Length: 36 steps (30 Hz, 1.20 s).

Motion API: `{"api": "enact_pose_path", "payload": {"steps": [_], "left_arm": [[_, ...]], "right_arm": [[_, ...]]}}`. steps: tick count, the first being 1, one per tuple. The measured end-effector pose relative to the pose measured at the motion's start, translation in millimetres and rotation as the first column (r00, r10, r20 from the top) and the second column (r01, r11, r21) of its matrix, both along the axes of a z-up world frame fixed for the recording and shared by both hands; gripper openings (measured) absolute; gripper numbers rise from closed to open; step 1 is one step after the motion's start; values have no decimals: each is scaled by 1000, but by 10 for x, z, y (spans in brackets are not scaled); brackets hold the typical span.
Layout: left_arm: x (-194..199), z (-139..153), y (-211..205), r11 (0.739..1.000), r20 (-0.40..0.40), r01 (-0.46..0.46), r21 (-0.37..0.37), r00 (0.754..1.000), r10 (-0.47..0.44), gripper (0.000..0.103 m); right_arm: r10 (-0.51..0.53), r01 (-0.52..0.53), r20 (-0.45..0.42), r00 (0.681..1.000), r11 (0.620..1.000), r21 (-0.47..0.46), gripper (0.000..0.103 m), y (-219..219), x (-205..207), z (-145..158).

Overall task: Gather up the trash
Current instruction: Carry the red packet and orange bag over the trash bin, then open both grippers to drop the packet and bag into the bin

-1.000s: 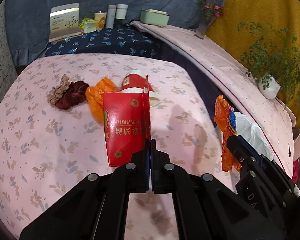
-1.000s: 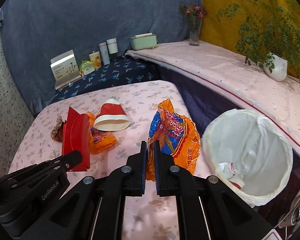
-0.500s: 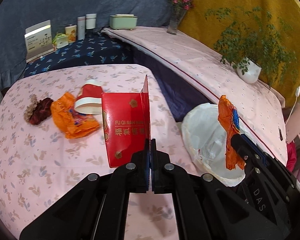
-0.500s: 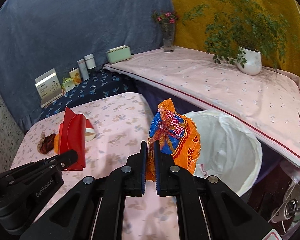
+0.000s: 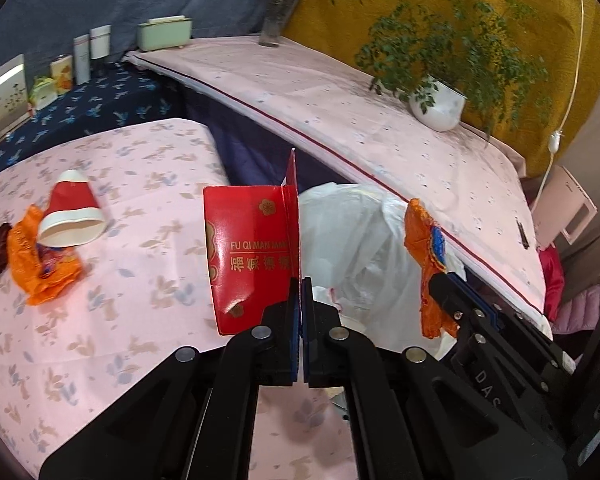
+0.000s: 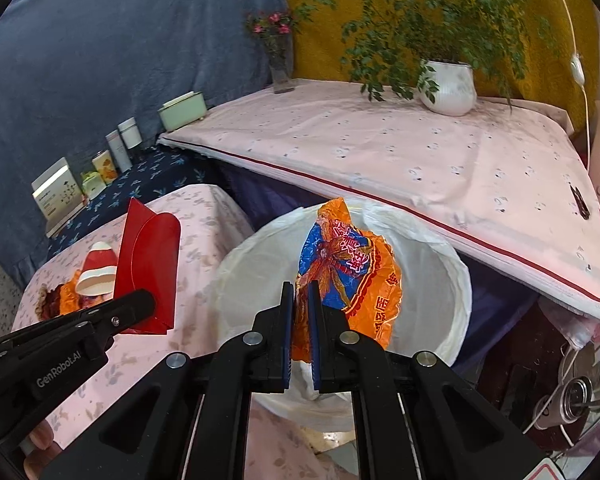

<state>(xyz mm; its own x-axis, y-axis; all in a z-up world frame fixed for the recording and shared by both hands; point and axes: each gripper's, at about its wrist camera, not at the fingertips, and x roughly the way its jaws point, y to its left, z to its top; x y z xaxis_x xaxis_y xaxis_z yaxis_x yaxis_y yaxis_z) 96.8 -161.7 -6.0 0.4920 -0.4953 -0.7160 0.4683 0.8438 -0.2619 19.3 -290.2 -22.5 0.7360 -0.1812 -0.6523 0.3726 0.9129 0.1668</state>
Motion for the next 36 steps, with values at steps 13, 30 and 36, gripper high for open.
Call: {"api": "enact_pose_path", "payload": {"steps": [13, 30, 36], "left_arm": [[138, -185, -417, 993, -69, 107, -54, 991, -111, 0], [296, -312, -52, 999, -89, -48, -17, 995, 47, 36], [334, -274, 241, 992, -80, -122, -18, 989, 121, 36]], "right_arm": [[-55, 56, -40, 998, 998, 24, 7, -282, 11, -250], [-40, 41, -46, 998, 999, 21, 27, -153, 122, -269], [-5, 5, -38, 999, 1000, -3, 31, 45, 167, -187]]}}
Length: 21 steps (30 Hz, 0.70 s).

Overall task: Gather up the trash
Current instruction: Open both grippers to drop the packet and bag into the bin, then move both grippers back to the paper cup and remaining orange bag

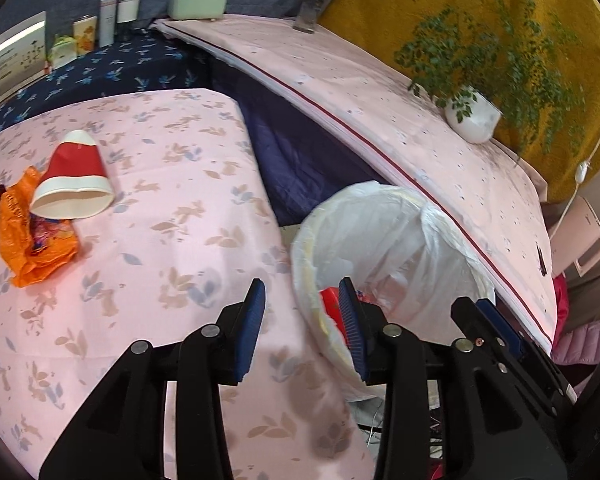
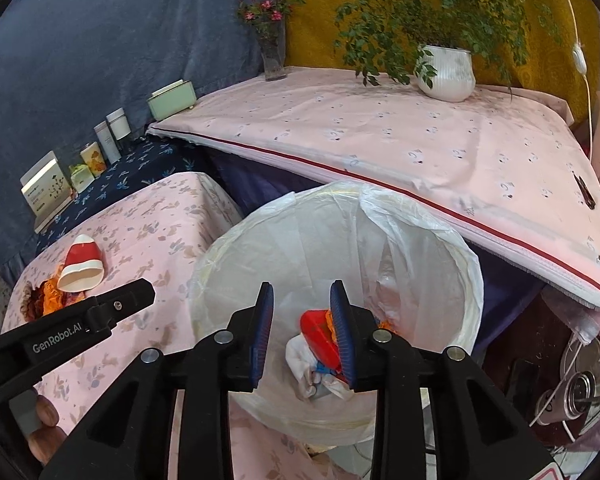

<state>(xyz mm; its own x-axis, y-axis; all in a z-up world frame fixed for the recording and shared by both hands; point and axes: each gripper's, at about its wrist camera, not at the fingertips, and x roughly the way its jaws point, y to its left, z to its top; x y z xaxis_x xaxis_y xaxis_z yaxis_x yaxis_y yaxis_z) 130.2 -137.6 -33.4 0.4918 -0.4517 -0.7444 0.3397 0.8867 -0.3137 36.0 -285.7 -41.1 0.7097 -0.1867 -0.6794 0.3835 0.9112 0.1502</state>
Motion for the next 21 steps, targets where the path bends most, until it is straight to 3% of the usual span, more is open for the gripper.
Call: {"api": "enact_pose_path", "payload": {"steps": [4, 12, 14, 21], "left_arm": [[-18, 28, 184, 999, 13, -50, 17, 999, 50, 36], [-127, 13, 659, 987, 18, -152, 44, 988, 151, 36], [-165, -15, 799, 982, 18, -181, 60, 984, 180, 43], [-243, -120, 1317, 960, 6, -269, 78, 963, 270, 44]], "right_arm": [[22, -22, 12, 1000, 1000, -4, 41, 137, 13, 55], [101, -101, 5, 995, 995, -11, 48, 495, 102, 96], [128, -129, -9, 992, 991, -22, 48, 625, 146, 84], [201, -203, -40, 979, 978, -55, 49, 1068, 229, 37]]}}
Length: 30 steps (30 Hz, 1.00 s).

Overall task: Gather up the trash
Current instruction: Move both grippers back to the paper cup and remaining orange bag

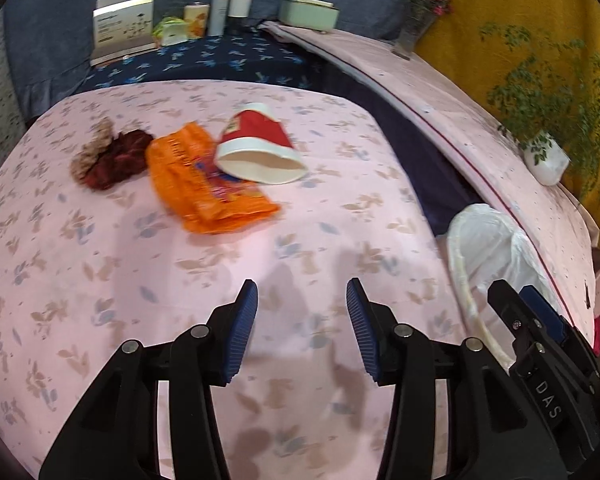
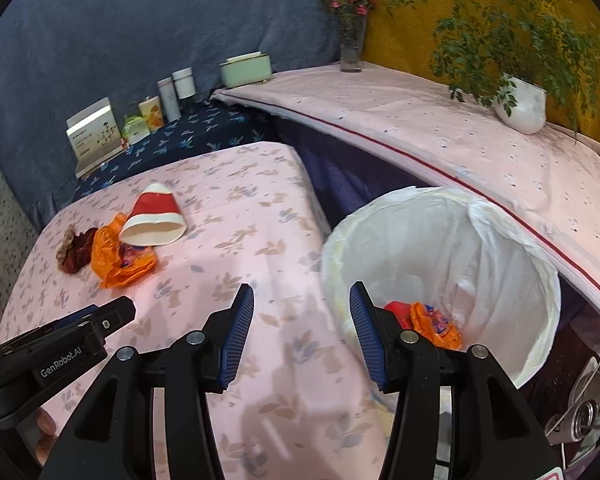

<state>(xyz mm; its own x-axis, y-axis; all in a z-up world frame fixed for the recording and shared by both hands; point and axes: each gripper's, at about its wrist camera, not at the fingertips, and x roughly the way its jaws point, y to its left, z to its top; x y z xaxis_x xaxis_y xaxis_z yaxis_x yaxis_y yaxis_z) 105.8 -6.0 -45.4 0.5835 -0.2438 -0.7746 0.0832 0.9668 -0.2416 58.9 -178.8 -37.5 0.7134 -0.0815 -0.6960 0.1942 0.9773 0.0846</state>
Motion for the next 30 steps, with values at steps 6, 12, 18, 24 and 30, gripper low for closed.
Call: {"api": "enact_pose_path", "payload": {"steps": [6, 12, 18, 24, 30], "left_arm": [[-42, -62, 319, 998, -5, -56, 4, 998, 56, 50], [-28, -145, 497, 997, -11, -81, 2, 997, 81, 51], [68, -247, 652, 994, -33, -107, -10, 994, 106, 57], [282, -310, 840, 989, -47, -147, -22, 988, 146, 63], [621, -368, 985, 982, -83, -181, -55, 981, 176, 65]], "right_arm": [[41, -42, -20, 999, 999, -18, 49, 301, 57, -47], [77, -78, -32, 997, 996, -42, 50, 557, 111, -71], [87, -90, -44, 995, 995, -49, 50, 715, 201, -116], [84, -86, -44, 995, 995, -51, 50, 814, 368, -127], [93, -95, -43, 995, 995, -40, 51, 884, 634, -136]]}}
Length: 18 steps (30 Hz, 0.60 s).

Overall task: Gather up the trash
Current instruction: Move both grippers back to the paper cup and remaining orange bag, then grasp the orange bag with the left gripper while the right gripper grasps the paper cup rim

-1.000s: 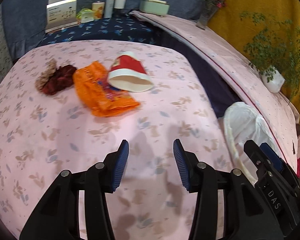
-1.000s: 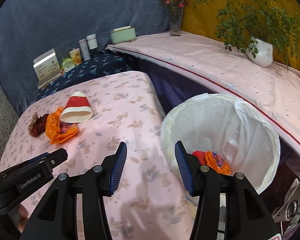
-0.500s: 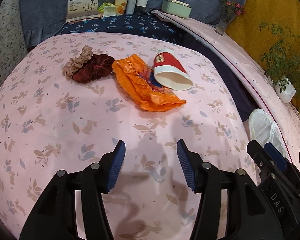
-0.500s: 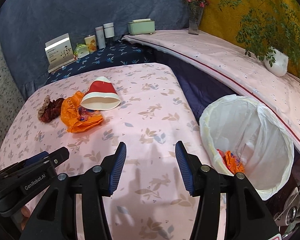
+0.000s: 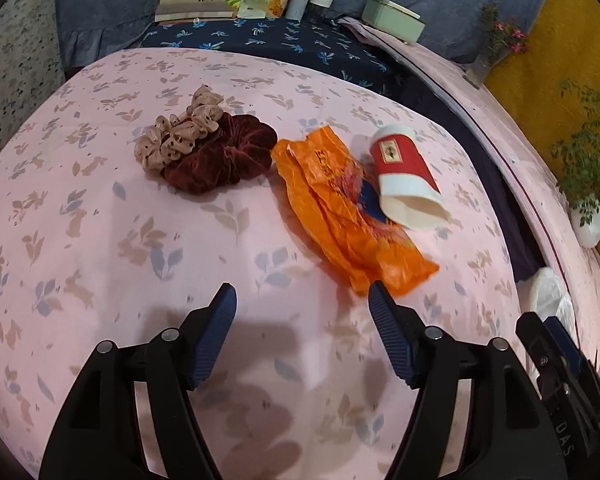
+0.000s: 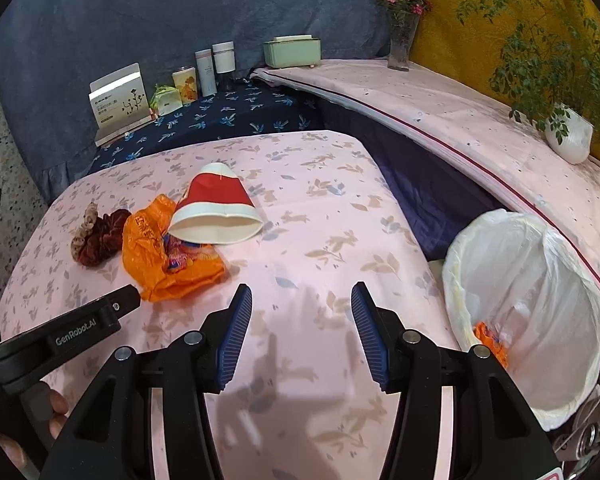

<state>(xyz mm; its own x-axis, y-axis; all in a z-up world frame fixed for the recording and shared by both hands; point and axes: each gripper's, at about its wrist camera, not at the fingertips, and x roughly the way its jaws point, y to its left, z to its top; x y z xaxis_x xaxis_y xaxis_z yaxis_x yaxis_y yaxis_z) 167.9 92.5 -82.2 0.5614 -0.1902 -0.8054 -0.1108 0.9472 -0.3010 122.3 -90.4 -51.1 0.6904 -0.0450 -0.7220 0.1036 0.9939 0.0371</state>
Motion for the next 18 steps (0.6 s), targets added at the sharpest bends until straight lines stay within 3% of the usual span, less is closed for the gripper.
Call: {"api": "enact_pose_path", "payload": {"steps": [6, 12, 15, 17, 18], "left_arm": [[354, -38, 76, 997, -30, -29, -66, 999, 27, 65], [607, -103, 22, 996, -54, -50, -79, 998, 45, 65], [641, -109, -12, 997, -44, -29, -78, 999, 25, 52], [644, -124, -11, 996, -44, -11, -89, 999, 7, 33], [646, -130, -1, 995, -46, -6, -97, 999, 2, 30]], "right_arm": [[44, -44, 0, 999, 999, 6, 55, 154, 302, -13], [71, -71, 1, 997, 997, 15, 55, 269, 547, -36], [80, -80, -3, 997, 997, 19, 55, 315, 618, -57], [84, -84, -5, 996, 996, 18, 55, 334, 636, -74], [88, -88, -6, 996, 996, 24, 55, 345, 644, -84]]}}
